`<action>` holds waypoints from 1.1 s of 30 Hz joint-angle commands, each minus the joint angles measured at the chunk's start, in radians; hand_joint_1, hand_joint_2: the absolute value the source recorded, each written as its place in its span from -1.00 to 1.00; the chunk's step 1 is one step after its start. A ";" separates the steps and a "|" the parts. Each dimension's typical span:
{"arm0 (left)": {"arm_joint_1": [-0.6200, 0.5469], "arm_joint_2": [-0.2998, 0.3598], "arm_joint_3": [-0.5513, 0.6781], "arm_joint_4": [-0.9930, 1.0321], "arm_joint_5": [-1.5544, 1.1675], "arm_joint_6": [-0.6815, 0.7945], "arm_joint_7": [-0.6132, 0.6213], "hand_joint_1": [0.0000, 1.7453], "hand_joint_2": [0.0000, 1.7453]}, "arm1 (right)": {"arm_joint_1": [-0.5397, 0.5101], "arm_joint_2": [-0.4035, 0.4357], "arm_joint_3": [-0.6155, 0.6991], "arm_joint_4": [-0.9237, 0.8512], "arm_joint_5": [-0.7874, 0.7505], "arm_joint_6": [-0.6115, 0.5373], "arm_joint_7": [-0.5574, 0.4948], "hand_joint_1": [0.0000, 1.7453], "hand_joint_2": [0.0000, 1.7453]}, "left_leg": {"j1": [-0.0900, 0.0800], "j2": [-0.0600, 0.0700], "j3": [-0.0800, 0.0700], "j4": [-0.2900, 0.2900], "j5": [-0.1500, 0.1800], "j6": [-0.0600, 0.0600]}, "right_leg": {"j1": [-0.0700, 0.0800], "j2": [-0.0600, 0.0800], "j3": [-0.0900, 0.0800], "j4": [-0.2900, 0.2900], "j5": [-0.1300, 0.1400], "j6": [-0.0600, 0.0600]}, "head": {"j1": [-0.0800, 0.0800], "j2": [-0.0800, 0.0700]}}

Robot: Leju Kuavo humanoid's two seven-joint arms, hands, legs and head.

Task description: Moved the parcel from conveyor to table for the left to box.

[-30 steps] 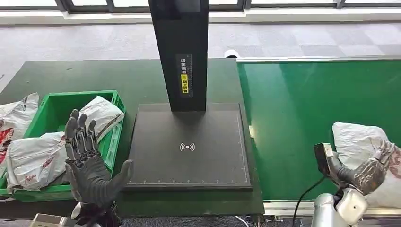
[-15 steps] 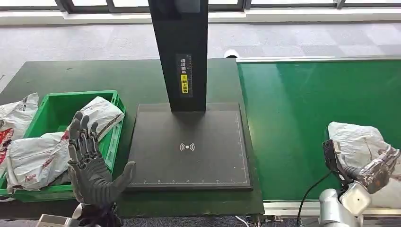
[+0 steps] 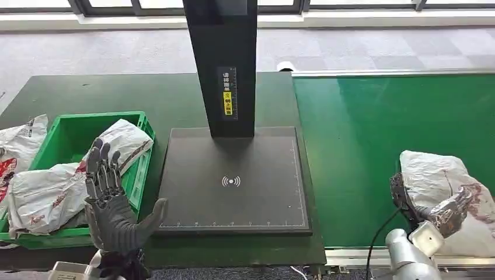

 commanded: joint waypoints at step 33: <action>-0.026 -0.004 0.062 0.110 0.006 -0.029 0.003 -1.00 1.00 | -0.022 -0.045 0.118 0.196 0.019 0.306 0.148 -1.00 1.00 | 0.000 -0.001 0.002 -0.002 0.003 0.001 | 0.000 -0.002 0.004 -0.003 0.002 0.000 | 0.000 0.000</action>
